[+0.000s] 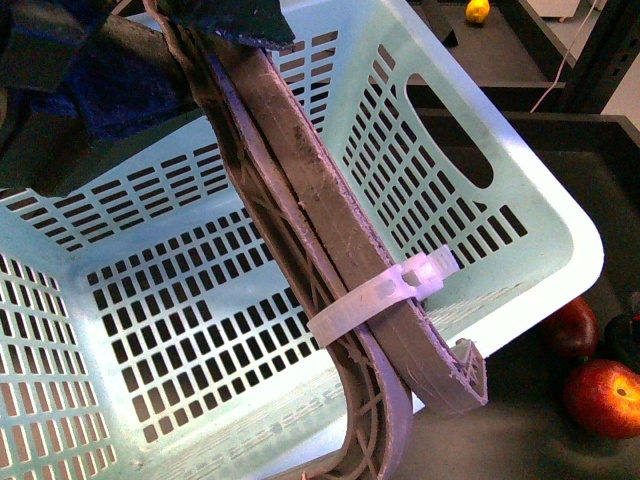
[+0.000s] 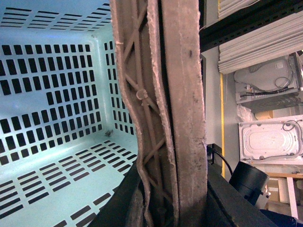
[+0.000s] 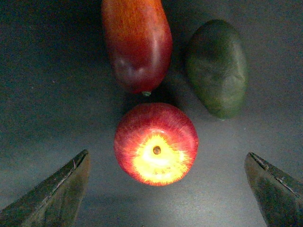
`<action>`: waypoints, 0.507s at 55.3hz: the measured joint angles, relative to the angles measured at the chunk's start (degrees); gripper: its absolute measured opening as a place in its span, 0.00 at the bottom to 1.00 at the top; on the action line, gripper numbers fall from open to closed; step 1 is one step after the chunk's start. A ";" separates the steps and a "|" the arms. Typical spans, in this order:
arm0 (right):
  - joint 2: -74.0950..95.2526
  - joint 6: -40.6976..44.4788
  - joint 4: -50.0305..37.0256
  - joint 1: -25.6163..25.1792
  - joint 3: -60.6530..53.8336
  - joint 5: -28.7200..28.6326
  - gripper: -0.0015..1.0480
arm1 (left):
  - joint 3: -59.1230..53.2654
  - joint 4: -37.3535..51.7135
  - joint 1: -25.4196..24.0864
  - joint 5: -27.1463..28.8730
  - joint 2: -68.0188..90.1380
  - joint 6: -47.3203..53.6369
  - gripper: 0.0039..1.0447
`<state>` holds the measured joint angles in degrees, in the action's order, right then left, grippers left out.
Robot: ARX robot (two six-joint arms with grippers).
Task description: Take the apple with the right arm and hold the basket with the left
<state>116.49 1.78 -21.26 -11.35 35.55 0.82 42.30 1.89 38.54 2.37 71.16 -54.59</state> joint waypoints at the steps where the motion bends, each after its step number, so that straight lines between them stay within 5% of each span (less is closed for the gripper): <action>1: 0.76 0.20 0.13 0.04 0.39 0.02 0.92 | 0.00 0.00 0.00 0.00 0.00 0.00 0.20; 28: 10.67 0.42 4.57 0.09 8.22 -0.92 0.92 | 0.00 0.00 0.00 -0.02 0.02 0.15 0.20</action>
<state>127.15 2.20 -16.69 -11.27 43.77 -0.10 42.30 1.89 38.54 2.35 71.18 -54.43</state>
